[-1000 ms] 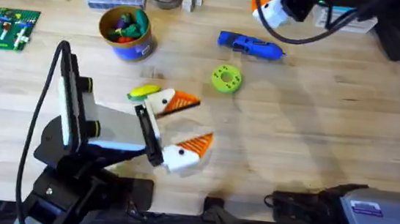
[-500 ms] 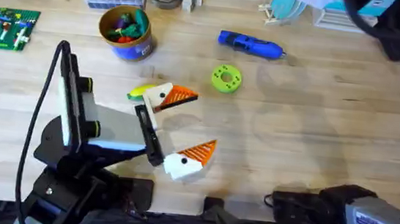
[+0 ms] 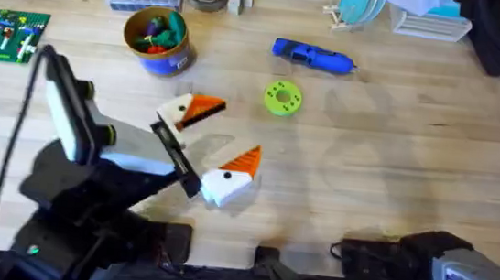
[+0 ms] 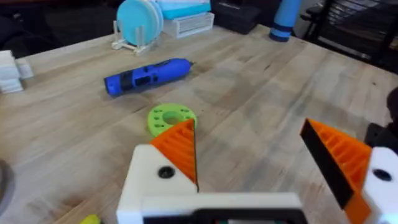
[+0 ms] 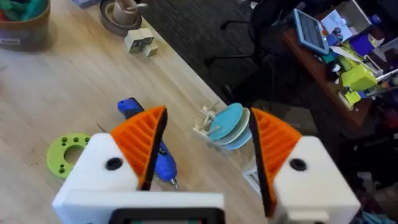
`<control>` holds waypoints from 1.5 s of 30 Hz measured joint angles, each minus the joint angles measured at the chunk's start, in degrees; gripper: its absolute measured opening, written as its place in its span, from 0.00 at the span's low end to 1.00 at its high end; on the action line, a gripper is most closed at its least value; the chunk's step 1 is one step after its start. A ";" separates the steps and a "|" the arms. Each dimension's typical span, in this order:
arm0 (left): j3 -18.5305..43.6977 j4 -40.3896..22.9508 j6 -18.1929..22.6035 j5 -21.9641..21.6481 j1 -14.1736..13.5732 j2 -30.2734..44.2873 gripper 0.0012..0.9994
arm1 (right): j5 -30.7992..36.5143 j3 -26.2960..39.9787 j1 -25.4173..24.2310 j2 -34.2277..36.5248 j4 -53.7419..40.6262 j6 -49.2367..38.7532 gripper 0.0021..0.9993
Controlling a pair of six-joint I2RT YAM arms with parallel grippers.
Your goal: Pick up the gripper from the table and insert it into the empty holder that is missing its gripper. Then pick up a screw, insert it into the mounting hole, and use the screwdriver to tighten it. Finally, clean up the table by picking up the vegetable and placing it into the bucket.
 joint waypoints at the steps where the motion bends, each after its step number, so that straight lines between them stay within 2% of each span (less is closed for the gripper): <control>1: 2.33 -2.05 0.07 -1.52 0.00 1.10 0.99 | 0.00 0.00 0.00 0.00 -0.02 0.00 0.82; 5: 13.67 -10.62 2.53 -6.63 0.02 7.88 0.99 | 0.00 0.00 0.00 0.00 0.00 -0.02 0.82; 8: 24.11 -20.85 6.19 -10.03 0.00 15.13 0.99 | 0.00 0.00 0.00 0.00 -0.01 -0.02 0.82; 13: 42.89 -42.35 14.81 -18.67 0.00 28.64 0.99 | 0.00 0.00 0.00 0.00 0.00 0.00 0.82; 17: 53.09 -52.48 21.44 -26.51 0.00 37.73 0.99 | 0.00 0.00 0.00 0.00 0.00 0.00 0.82; 20: 55.49 -53.30 25.53 -29.89 0.00 43.58 0.99 | 0.00 0.00 0.00 0.00 0.00 -0.02 0.82; 24: 55.59 -53.70 29.14 -32.00 0.02 51.96 0.99 | 0.00 0.00 0.00 0.00 -0.13 -0.01 0.82; 34: 55.59 -55.07 31.23 -33.78 0.26 70.88 0.99 | 0.00 0.00 0.00 0.00 -5.62 0.00 0.82; 38: 55.59 -54.61 31.32 -34.12 1.95 76.75 0.99 | 0.00 0.00 0.00 0.00 -9.03 0.02 0.82; 39: 55.59 -52.49 31.42 -34.19 3.72 80.90 0.99 | 0.00 0.00 0.00 0.00 -10.56 0.02 0.82; 45: 55.59 -47.82 31.43 -33.46 8.16 85.56 0.99 | 0.61 0.00 0.00 0.00 -11.10 0.04 0.82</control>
